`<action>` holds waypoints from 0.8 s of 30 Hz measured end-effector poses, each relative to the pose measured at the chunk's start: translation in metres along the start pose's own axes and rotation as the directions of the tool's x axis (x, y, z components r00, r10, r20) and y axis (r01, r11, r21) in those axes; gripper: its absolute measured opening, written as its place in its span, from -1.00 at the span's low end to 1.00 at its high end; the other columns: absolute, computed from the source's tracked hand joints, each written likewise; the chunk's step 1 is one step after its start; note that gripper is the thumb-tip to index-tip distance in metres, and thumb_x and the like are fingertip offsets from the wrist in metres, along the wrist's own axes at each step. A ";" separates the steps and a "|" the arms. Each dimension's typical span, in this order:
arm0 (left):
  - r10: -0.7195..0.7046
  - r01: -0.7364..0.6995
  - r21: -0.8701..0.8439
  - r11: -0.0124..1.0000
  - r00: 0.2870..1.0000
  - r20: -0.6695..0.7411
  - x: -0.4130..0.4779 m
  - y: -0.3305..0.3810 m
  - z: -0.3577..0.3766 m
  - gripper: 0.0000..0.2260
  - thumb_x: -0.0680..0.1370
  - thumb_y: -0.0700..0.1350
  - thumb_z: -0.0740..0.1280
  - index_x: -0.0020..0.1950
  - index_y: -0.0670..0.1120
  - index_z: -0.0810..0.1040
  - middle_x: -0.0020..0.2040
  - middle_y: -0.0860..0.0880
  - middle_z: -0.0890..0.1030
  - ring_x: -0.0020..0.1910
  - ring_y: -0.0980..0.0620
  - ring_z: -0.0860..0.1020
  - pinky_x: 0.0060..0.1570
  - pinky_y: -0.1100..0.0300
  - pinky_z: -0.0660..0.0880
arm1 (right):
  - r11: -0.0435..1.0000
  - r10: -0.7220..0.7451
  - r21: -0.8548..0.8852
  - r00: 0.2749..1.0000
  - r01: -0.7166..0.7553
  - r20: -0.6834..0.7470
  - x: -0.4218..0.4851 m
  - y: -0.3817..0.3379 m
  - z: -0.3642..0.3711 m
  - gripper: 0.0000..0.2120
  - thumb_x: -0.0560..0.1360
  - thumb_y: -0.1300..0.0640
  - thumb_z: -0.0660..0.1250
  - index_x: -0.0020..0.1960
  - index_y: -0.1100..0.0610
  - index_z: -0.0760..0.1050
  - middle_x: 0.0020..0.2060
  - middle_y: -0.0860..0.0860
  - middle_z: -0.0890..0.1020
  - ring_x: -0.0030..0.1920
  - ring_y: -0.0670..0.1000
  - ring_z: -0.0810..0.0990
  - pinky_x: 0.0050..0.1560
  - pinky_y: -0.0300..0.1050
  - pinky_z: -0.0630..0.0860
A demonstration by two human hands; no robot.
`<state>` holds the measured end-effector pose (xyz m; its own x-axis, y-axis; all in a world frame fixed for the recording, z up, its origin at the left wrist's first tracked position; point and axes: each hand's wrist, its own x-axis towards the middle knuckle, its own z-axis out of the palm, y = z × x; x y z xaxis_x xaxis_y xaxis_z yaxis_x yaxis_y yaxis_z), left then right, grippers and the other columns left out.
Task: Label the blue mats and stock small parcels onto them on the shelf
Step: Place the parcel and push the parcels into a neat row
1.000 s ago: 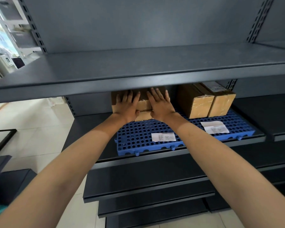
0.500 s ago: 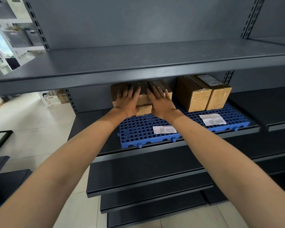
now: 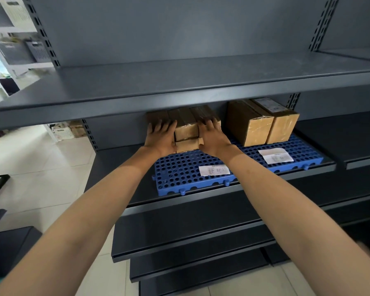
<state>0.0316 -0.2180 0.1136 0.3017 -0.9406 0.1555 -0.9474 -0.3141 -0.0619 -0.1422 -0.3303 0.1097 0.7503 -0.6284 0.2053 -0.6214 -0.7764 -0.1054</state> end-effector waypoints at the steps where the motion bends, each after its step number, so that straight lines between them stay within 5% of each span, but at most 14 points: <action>1: 0.004 -0.004 -0.005 1.000 1.000 -0.019 0.001 0.000 0.002 -0.18 0.49 0.20 0.31 0.58 -0.01 -0.09 0.59 -0.07 0.05 0.55 -0.17 -0.03 0.46 -0.26 -0.07 | 1.000 -0.008 0.005 1.000 0.008 -0.006 0.000 0.000 0.001 -0.16 0.42 0.11 0.45 0.54 0.17 0.05 0.48 0.23 0.15 0.53 0.34 -0.07 0.51 0.22 0.06; 6: 0.021 -0.023 -0.028 0.999 0.998 -0.051 0.003 -0.005 0.007 -0.16 0.48 0.22 0.32 0.58 -0.01 -0.08 0.58 -0.05 0.07 0.55 -0.16 -0.02 0.46 -0.25 -0.06 | 0.999 -0.041 0.009 0.999 0.041 -0.023 -0.001 0.002 0.004 -0.08 0.39 0.11 0.47 0.55 0.19 -0.02 0.47 0.25 0.15 0.52 0.35 -0.07 0.52 0.23 0.03; 11: 0.030 -0.032 -0.027 0.999 0.998 -0.059 0.004 -0.006 0.007 -0.19 0.50 0.19 0.31 0.58 -0.01 -0.06 0.59 -0.05 0.02 0.56 -0.14 -0.04 0.46 -0.27 -0.06 | 0.999 -0.037 0.004 0.999 0.037 0.001 0.000 0.001 0.002 0.00 0.38 0.08 0.49 0.57 -0.02 -0.13 0.50 0.23 0.07 0.52 0.35 -0.09 0.48 0.27 0.12; 24: 0.090 -0.087 0.079 0.993 0.995 -0.035 0.002 -0.004 -0.006 -0.26 0.55 0.13 0.25 0.58 -0.04 -0.09 0.60 -0.03 0.00 0.56 -0.08 -0.03 0.47 -0.24 -0.08 | 0.976 0.021 -0.216 0.999 -0.030 -0.042 -0.003 -0.010 -0.020 -0.27 0.46 0.22 0.34 0.54 0.10 0.09 0.43 0.18 0.31 0.47 0.24 0.24 0.25 0.16 0.49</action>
<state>0.0348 -0.2178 0.1205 0.2117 -0.9599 0.1835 -0.9586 -0.2406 -0.1525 -0.1429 -0.3194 0.1296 0.7267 -0.6423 0.2435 -0.6776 -0.7285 0.1007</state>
